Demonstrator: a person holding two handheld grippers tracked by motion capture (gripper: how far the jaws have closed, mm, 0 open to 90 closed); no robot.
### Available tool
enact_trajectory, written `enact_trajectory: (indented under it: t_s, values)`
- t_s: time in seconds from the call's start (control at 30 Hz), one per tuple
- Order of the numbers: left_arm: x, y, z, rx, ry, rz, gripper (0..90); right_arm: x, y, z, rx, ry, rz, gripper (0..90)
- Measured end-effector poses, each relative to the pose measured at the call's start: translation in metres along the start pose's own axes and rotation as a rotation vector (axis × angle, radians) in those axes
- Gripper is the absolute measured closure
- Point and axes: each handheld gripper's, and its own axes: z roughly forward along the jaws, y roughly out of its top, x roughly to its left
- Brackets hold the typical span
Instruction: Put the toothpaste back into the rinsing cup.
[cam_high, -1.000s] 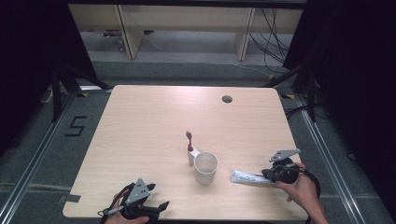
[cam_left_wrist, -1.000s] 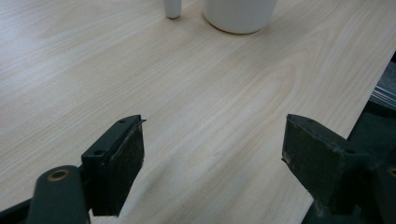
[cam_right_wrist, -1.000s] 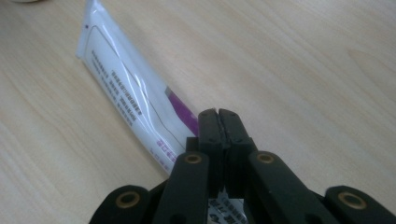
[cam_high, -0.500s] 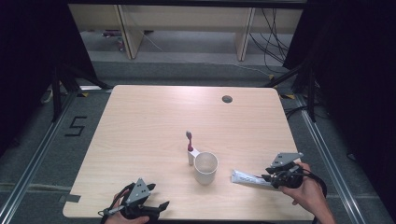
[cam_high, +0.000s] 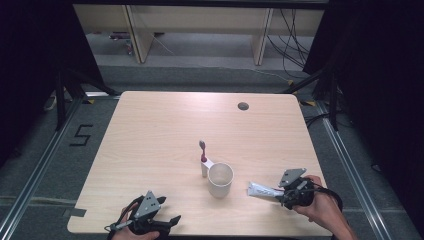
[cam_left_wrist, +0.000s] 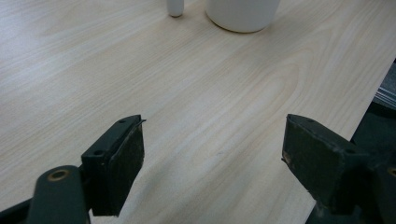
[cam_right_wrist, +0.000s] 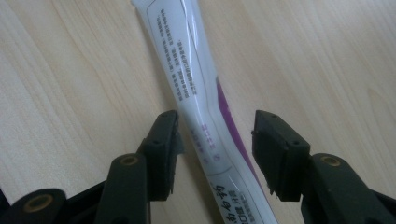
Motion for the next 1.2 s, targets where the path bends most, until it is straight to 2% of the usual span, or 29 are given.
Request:
enact_trajectory:
  t_s: [0.03, 0.07, 0.1, 0.2, 0.27, 0.3, 0.37, 0.4, 0.43, 0.47, 0.5, 0.53, 0.57, 0.6, 0.63, 0.7, 0.73, 0.77, 0.8, 0.83, 0.9, 0.93, 1.0, 1.03, 1.07, 1.2]
  values:
    - [0.001, 0.000, -0.001, 0.022, 0.007, 0.021, 20.5, 0.000, 0.001, 0.002, 0.008, 0.009, -0.008, 51.6]
    - [0.001, 0.000, -0.002, 0.024, 0.007, 0.026, 20.5, 0.001, 0.002, 0.003, 0.025, 0.004, -0.017, 51.3]
    - [0.000, 0.000, 0.000, 0.000, -0.004, -0.002, 20.5, 0.000, 0.003, 0.005, 0.028, 0.004, -0.030, 51.4]
    - [0.001, 0.000, -0.002, 0.025, 0.007, 0.024, 20.5, -0.001, 0.006, 0.009, 0.051, 0.013, -0.033, 52.2]
    - [0.000, 0.000, -0.001, 0.005, -0.001, -0.003, 20.5, -0.002, 0.007, 0.012, 0.064, 0.023, -0.040, 53.3]
    - [0.002, 0.001, -0.001, 0.018, 0.008, 0.021, 20.5, -0.003, 0.007, 0.014, 0.072, 0.030, -0.041, 55.4]
    - [0.001, 0.000, -0.002, 0.025, 0.010, 0.026, 20.5, -0.004, 0.008, 0.017, 0.085, 0.034, -0.046, 55.6]
    - [0.000, 0.000, -0.001, 0.010, 0.002, 0.008, 20.5, -0.005, 0.009, 0.018, 0.090, 0.041, -0.059, 56.6]
    - [0.001, 0.000, -0.002, 0.024, 0.009, 0.025, 20.5, -0.006, 0.010, 0.018, 0.095, 0.043, -0.073, 58.6]
    - [0.001, 0.001, -0.001, 0.022, 0.011, 0.022, 20.5, -0.006, 0.011, 0.017, 0.100, 0.041, -0.078, 61.0]
    - [0.000, 0.000, 0.000, 0.003, 0.001, 0.005, 20.5, -0.009, 0.013, 0.018, 0.096, 0.053, -0.113, 62.8]
    - [0.001, 0.000, -0.001, 0.023, 0.008, 0.024, 20.5, -0.008, 0.015, 0.018, 0.111, 0.050, -0.091, 64.4]
    - [-0.002, 0.000, -0.001, 0.005, 0.000, 0.003, 20.5, -0.009, 0.017, 0.019, 0.116, 0.058, -0.104, 65.5]
    - [-0.002, 0.000, -0.001, 0.007, 0.000, 0.001, 20.5, -0.011, 0.019, 0.019, 0.120, 0.065, -0.126, 66.3]
    - [0.000, 0.001, -0.001, 0.012, -0.002, 0.013, 20.5, -0.010, 0.020, 0.018, 0.136, 0.072, -0.094, 66.8]
    - [-0.001, 0.000, -0.001, 0.007, -0.002, 0.006, 20.5, -0.014, 0.022, 0.019, 0.148, 0.090, -0.109, 67.6]
    - [-0.001, 0.000, -0.001, 0.004, -0.001, -0.001, 20.5, -0.015, 0.024, 0.019, 0.170, 0.097, -0.101, 68.2]
    - [-0.002, 0.000, -0.001, 0.005, -0.001, -0.003, 20.5, -0.018, 0.025, 0.019, 0.178, 0.118, -0.120, 68.9]
    - [-0.001, 0.001, -0.001, 0.007, -0.001, 0.007, 20.5, -0.018, 0.026, 0.018, 0.197, 0.122, -0.095, 69.5]
    - [-0.002, 0.001, 0.000, -0.004, -0.001, -0.007, 20.5, -0.021, 0.027, 0.019, 0.206, 0.131, -0.112, 70.1]
    - [-0.001, 0.001, -0.001, 0.009, 0.000, 0.008, 20.5, -0.023, 0.028, 0.020, 0.212, 0.144, -0.112, 71.1]
    - [-0.002, 0.000, -0.002, 0.011, 0.001, 0.006, 20.5, -0.024, 0.029, 0.020, 0.214, 0.131, -0.095, 71.8]
    - [-0.001, 0.001, -0.001, 0.009, -0.002, 0.012, 20.5, -0.026, 0.031, 0.022, 0.226, 0.137, -0.105, 73.9]
    - [-0.002, 0.001, -0.001, -0.002, -0.001, -0.001, 20.5, -0.027, 0.031, 0.023, 0.238, 0.140, -0.106, 76.2]
    - [-0.001, 0.001, -0.001, 0.006, 0.000, 0.006, 20.5, -0.028, 0.031, 0.024, 0.238, 0.131, -0.099, 76.2]
    - [-0.001, 0.001, -0.001, 0.009, -0.002, 0.012, 20.5, -0.029, 0.033, 0.028, 0.255, 0.146, -0.108, 76.2]
